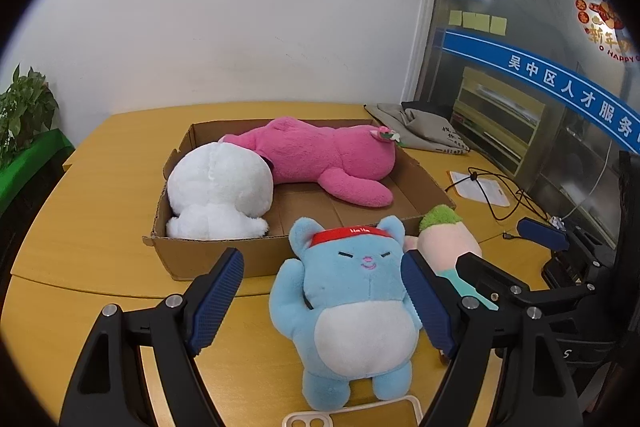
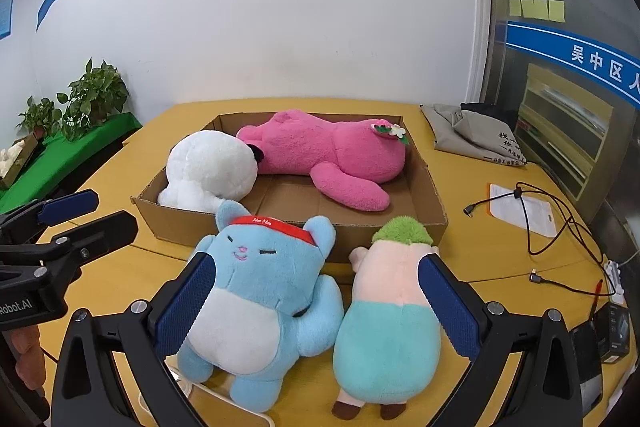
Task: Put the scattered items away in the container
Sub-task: 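Pull both grippers back from the box toward the blue cat plush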
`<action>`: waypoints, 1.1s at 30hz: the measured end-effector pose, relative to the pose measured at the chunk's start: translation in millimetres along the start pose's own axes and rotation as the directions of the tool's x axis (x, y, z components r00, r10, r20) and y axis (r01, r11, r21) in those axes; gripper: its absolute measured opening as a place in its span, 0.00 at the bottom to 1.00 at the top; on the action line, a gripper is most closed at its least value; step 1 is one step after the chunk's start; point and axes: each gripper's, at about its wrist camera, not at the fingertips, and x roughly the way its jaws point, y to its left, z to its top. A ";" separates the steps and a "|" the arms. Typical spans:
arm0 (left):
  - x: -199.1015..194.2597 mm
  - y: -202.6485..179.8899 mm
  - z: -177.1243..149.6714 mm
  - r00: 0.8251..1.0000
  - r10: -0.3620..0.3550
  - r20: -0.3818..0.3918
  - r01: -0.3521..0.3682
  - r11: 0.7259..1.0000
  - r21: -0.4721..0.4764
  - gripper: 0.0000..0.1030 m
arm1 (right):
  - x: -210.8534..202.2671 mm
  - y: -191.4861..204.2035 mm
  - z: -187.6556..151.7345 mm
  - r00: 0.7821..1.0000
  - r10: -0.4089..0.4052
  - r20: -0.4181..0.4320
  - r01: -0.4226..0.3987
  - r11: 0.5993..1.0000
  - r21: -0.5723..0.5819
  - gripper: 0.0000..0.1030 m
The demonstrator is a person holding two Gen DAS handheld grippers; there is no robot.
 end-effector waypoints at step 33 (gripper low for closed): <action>19.6 0.0 -6.7 0.998 -0.054 -0.045 0.053 0.998 -0.014 0.79 | 22.7 -15.3 -15.7 0.999 -0.008 -0.044 0.009 0.999 0.034 1.00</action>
